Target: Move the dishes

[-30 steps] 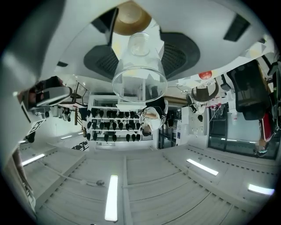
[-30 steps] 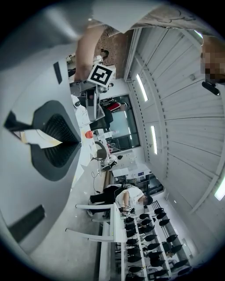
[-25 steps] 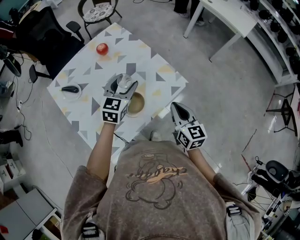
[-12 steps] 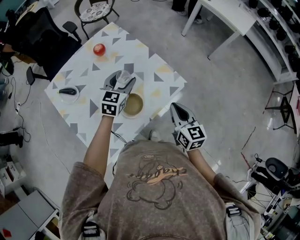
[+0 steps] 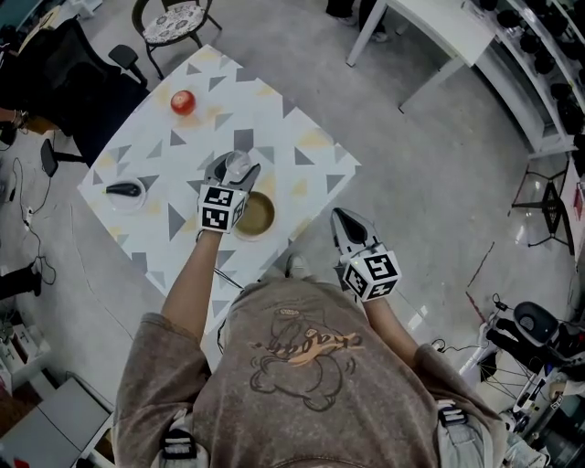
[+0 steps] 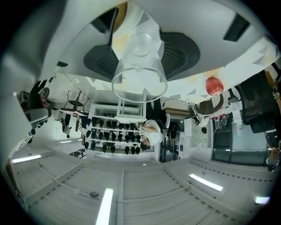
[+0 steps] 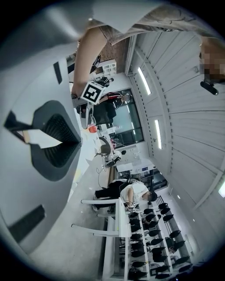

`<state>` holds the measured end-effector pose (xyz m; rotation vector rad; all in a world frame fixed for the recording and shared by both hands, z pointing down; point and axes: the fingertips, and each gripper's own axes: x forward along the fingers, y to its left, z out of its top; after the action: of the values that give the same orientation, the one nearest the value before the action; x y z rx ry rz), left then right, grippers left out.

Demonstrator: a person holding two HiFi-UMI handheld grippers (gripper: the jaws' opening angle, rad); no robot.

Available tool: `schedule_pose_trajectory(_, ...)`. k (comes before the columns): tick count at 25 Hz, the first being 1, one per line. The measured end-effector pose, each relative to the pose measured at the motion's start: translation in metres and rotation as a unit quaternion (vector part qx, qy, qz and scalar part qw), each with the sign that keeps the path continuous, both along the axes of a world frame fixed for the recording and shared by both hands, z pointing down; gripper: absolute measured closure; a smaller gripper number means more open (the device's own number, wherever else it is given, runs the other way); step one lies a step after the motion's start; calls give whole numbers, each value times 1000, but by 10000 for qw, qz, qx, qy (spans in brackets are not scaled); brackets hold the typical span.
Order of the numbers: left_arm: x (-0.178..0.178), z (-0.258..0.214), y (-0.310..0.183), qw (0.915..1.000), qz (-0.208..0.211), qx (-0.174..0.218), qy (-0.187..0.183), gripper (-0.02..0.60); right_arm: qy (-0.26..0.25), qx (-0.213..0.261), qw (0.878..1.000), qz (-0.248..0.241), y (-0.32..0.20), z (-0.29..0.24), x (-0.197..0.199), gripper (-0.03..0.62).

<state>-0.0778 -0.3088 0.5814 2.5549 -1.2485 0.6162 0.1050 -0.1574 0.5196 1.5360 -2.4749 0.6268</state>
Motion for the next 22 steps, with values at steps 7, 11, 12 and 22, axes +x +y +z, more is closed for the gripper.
schedule_pose_trajectory(7,2,35,-9,9997,114,-167,-146,295,39,-174,9998,33,-7,9,1,591)
schedule_pose_trajectory(11,4,38,-14,9998,124,-113,-121,295,57,-238,9997,38,-11,13,2,591)
schedule_pose_trajectory(12,5,38,-15,9998,141,-98,-128,295,62,-255,9996,39,-12,14,2,591)
schedule_pose_trajectory(22,10,33,-15,9995,231,72,-215,295,58,-362,9993,-34,-19,19,-2,591)
